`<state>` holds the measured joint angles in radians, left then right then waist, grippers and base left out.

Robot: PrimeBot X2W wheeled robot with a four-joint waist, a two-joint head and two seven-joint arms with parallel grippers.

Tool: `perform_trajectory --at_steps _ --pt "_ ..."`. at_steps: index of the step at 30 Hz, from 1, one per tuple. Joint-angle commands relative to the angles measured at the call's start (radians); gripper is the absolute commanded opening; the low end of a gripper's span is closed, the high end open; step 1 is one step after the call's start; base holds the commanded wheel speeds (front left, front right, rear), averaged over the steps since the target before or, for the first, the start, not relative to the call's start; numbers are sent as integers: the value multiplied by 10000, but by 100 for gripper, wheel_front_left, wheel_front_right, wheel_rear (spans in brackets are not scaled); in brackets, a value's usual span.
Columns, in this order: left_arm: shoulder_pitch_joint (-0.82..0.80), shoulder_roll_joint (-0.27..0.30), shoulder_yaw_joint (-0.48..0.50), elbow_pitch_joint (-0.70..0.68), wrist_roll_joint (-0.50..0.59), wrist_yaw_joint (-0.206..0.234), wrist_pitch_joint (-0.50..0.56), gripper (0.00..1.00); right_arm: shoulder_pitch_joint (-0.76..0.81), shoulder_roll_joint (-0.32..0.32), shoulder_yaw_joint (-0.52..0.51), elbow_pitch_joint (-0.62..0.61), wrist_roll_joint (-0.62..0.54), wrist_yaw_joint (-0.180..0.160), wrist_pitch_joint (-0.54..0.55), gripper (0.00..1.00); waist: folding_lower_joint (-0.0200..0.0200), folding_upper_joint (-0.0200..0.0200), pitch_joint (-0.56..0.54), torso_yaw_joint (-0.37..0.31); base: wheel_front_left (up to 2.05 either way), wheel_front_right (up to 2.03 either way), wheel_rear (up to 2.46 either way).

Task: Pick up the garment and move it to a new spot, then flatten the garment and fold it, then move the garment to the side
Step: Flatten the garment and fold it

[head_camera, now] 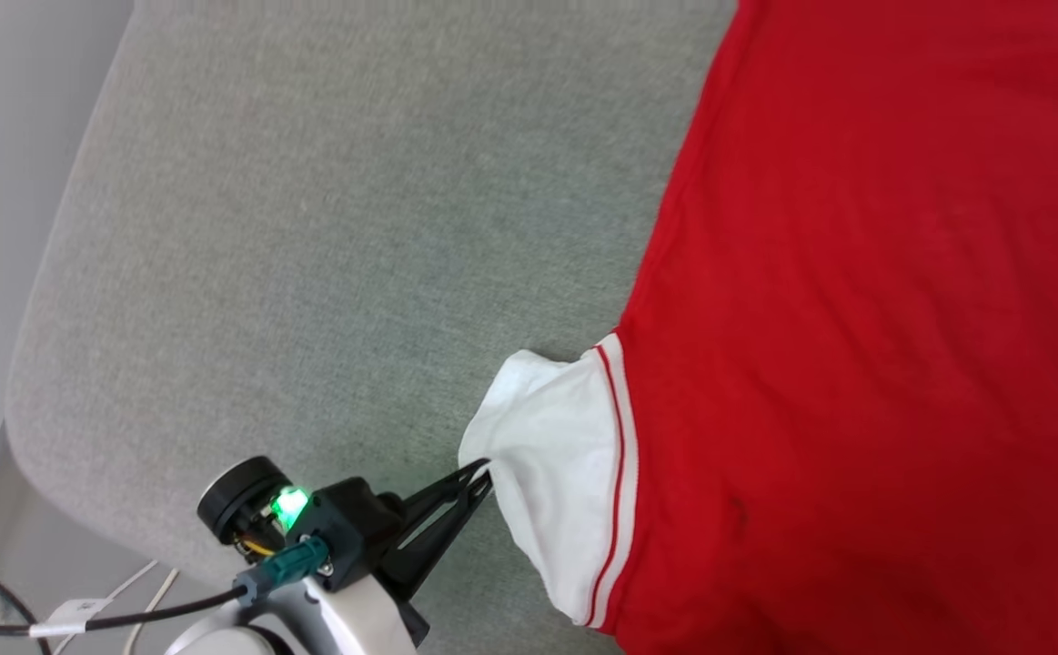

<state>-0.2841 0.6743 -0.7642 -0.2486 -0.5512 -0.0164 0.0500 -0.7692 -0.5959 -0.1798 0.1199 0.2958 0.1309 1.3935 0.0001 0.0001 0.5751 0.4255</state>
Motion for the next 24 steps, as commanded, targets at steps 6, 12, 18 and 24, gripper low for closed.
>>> perform_trajectory --at_steps 6,12,18,24 --pt "477 304 204 -26 -272 368 167 0 1631 316 -72 -223 696 -4 -249 0 -1 -1 -1407 -1143 0 0 0" --pt "873 618 303 101 -524 591 333 0 3649 464 -48 -887 1496 -4 -688 0 -1 -1 -2447 -1921 0 0 0" --pt "1314 629 227 340 -739 740 317 0 5539 1182 -555 -1435 2171 -4 -1235 0 -1 -1 -3228 -2605 0 0 0" --pt "1631 555 104 686 -883 821 229 0 7474 1803 -916 -2105 2460 -4 -1576 0 -1 -1 -3797 -3038 0 0 0"
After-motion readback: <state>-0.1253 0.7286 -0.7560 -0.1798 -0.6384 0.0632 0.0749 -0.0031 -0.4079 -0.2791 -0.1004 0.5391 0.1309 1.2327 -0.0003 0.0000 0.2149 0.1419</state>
